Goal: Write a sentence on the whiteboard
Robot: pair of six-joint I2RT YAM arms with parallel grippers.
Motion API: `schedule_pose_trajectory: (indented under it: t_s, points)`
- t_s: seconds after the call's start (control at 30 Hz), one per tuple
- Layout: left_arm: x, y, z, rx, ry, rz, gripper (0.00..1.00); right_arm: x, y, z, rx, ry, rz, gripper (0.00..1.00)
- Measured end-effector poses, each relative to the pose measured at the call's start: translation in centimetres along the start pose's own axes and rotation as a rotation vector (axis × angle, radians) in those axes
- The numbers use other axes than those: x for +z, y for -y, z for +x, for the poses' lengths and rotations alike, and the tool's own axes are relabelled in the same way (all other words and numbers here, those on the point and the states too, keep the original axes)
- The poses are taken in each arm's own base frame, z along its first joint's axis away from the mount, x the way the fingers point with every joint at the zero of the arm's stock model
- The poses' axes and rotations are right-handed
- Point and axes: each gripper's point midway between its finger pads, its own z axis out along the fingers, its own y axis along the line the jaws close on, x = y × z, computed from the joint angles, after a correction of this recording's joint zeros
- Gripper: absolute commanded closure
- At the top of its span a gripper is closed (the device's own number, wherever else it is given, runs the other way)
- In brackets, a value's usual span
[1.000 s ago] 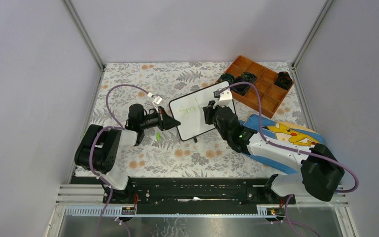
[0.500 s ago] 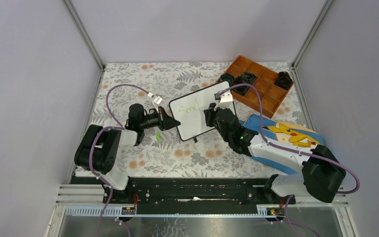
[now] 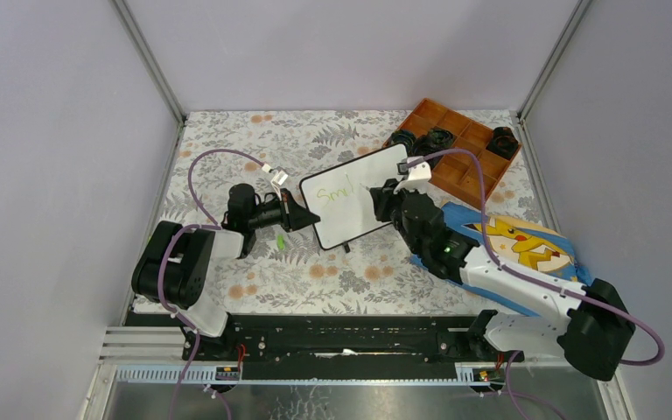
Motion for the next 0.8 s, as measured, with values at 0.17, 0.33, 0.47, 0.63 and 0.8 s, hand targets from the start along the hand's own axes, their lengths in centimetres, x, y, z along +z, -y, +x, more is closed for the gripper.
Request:
schedule_pose_trajectory:
  t_s: [0.17,0.33,0.47,0.63,0.8]
  points:
    - [0.0,0.0,0.0,0.000,0.000,0.000,1.00,-1.1,-0.2,-2.3,0.009,0.059,-0.023,1.00]
    - [0.0,0.0,0.0,0.000,0.000,0.000,1.00,-1.6,0.5,-2.6,0.006,0.091,-0.012,1.00]
    - [0.0,0.0,0.0,0.000,0.000,0.000,1.00,-1.7,1.5,-0.9,-0.008,0.068,0.014,1.00]
    - [0.0,0.0,0.0,-0.001,-0.001,0.000,1.00,-1.4,1.6,0.2,-0.005,0.046,0.018,1.00]
    - [0.0,0.0,0.0,0.000,-0.001,0.000,1.00,-0.8,1.0,1.4,0.001,0.010,-0.006,1.00]
